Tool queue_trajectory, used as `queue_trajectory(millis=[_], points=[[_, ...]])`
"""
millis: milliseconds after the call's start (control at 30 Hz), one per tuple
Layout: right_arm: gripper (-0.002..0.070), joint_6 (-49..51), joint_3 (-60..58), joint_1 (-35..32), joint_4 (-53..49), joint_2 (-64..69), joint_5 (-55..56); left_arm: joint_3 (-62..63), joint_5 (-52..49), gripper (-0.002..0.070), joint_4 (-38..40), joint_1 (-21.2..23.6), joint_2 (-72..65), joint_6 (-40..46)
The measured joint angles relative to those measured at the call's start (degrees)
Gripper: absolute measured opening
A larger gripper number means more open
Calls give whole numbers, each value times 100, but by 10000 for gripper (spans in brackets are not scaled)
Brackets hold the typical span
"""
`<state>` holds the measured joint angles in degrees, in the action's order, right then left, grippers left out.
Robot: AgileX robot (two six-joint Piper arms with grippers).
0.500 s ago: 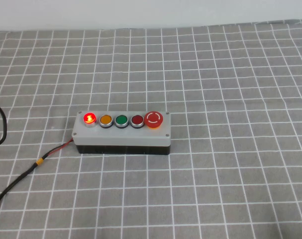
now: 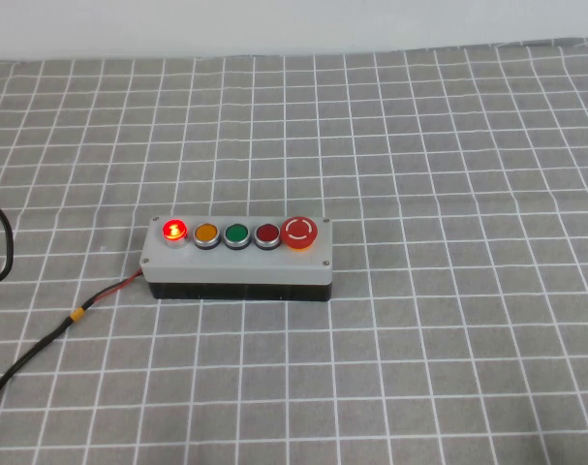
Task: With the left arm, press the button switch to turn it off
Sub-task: 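Press the lit red button on the button box to turn it off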
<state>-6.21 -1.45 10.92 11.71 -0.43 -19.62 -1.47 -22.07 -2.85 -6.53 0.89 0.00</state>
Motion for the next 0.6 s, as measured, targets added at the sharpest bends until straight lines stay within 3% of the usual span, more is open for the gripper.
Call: queue_trajectory(millis=[600], points=[[-16, 0, 0, 0, 0, 0, 0, 0, 133, -3, 0, 0, 0, 0]])
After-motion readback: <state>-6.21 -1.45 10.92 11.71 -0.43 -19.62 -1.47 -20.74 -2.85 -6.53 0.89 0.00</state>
